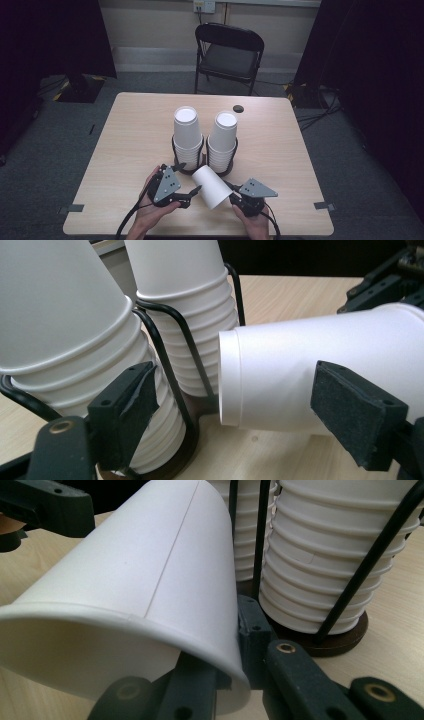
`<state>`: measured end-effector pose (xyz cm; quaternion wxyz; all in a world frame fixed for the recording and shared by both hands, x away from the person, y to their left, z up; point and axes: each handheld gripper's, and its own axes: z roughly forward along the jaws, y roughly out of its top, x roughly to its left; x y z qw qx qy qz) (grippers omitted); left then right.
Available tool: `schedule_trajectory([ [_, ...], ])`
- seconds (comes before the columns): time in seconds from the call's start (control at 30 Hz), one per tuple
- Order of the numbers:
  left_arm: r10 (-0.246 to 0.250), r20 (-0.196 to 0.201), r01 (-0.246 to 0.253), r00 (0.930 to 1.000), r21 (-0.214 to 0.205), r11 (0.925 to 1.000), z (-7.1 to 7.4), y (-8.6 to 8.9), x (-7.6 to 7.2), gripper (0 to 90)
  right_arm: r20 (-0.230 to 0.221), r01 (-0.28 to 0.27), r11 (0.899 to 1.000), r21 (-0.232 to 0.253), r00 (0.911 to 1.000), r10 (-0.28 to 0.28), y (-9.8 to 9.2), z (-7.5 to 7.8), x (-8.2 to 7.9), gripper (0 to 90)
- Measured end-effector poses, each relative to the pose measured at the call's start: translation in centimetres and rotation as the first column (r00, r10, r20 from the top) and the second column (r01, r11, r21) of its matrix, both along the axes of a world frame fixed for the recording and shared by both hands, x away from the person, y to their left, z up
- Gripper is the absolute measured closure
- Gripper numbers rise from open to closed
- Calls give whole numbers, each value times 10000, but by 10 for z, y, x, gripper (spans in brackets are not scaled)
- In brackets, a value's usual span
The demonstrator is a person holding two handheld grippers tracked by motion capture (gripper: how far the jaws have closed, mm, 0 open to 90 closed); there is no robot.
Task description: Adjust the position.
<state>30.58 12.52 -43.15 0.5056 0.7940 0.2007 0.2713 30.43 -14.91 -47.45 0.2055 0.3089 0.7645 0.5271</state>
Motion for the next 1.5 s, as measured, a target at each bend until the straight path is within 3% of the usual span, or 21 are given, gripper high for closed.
schedule_trajectory([
  [0.27,-313,89,305,9995,808,9963,-4,-2,-3,181,-280,-163,9996,-232,9995,156,-2,3,3,857],
  [0.73,-730,272,682,9970,1489,9865,-13,-10,-10,158,-764,-594,9954,-746,9956,537,-6,15,9,857],
  [0.83,-817,422,724,9958,1882,9795,-15,-13,-12,156,-904,-688,9938,-868,9940,609,-8,18,11,857],
  [1.13,-1159,589,983,9915,2432,9650,-16,-17,-13,156,-1298,-1047,9875,-1182,9875,891,-8,21,15,857],
  [1.27,-1348,833,1069,9874,2778,9547,-17,-19,-13,158,-1381,-1194,9856,-1198,9851,1026,-7,23,17,857],
  [1.3,-1401,877,1084,9862,2972,9486,-17,-19,-14,158,-1435,-1212,9851,-1217,9842,1033,-7,24,17,857],
  [1.33,-1381,932,1049,9860,2967,9492,-18,-20,-14,158,-1432,-1243,9845,-1239,9840,1062,-7,24,17,857],
  [1.37,-1443,1058,1037,9839,3196,9419,-18,-21,-15,158,-1454,-1282,9838,-1252,9833,1096,-7,25,17,857],
  [1.47,-1444,1311,888,9808,3589,9292,-19,-24,-16,155,-1529,-1389,9815,-1320,9811,1183,-6,27,19,857],
  [1.5,-1391,1335,836,9812,3555,9309,-20,-25,-16,156,-1550,-1421,9807,-1345,9805,1208,-6,27,19,857],
])
